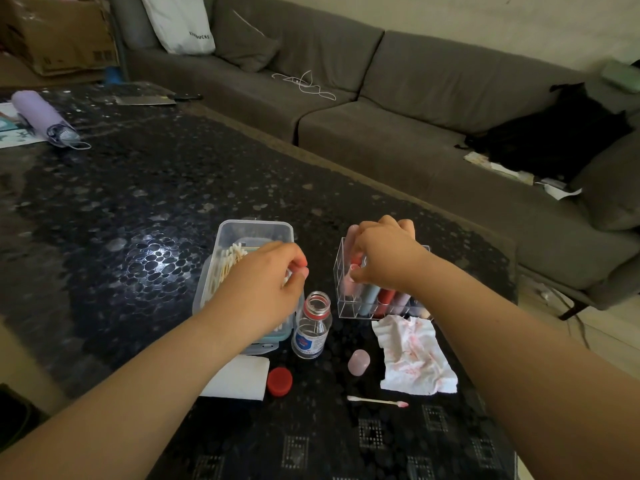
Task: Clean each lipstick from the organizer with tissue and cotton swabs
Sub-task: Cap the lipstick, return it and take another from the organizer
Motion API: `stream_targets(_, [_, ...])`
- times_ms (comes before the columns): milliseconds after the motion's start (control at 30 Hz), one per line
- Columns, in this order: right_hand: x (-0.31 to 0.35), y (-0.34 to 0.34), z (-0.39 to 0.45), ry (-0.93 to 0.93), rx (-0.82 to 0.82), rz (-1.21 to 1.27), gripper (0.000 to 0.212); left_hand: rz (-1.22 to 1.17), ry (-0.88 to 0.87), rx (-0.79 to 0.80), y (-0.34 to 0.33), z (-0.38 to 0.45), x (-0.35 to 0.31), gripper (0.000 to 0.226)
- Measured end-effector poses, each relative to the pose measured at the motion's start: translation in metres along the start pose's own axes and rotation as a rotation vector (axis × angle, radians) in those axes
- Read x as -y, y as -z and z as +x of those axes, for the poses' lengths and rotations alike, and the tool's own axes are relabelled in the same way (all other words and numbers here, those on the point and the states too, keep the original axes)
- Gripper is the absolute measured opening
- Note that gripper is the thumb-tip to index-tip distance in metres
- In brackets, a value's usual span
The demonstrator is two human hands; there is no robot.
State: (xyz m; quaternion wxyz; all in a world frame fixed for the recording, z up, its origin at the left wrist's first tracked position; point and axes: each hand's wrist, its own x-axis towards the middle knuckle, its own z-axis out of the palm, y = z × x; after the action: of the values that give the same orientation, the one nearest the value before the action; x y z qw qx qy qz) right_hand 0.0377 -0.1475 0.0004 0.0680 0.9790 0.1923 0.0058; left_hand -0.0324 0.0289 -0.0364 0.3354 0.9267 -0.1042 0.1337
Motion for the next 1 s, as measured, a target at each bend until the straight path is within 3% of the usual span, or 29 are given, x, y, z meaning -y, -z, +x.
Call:
stream_targets(100, [0.000, 0.001, 0.000, 0.000, 0.009, -0.001, 0.027, 0.020, -0.053, 0.152, 0.000, 0.016, 0.002, 0.035])
stream_targets(200, [0.001, 0.001, 0.001, -0.005, 0.019, 0.002, 0.028, 0.200, -0.149, 0.354, -0.002, 0.036, 0.004, 0.060])
stream_targets(333, [0.000, -0.001, 0.002, -0.009, 0.017, 0.011, 0.025, 0.439, -0.257, 0.472, -0.008, 0.056, -0.005, 0.070])
stream_targets(567, [-0.006, -0.004, -0.002, -0.005, -0.001, 0.046, 0.016, 0.501, -0.235, 0.522, -0.019, 0.065, -0.003, 0.071])
stream_targets(767, [-0.009, -0.004, -0.002, 0.025, -0.016, 0.100, 0.014, 0.255, -0.064, 0.505, -0.027, 0.066, 0.012, 0.032])
stream_targets(1000, [-0.008, -0.001, -0.005, 0.038, -0.023, 0.154, 0.017, 0.246, -0.104, 0.428, -0.034, 0.062, 0.013, 0.032])
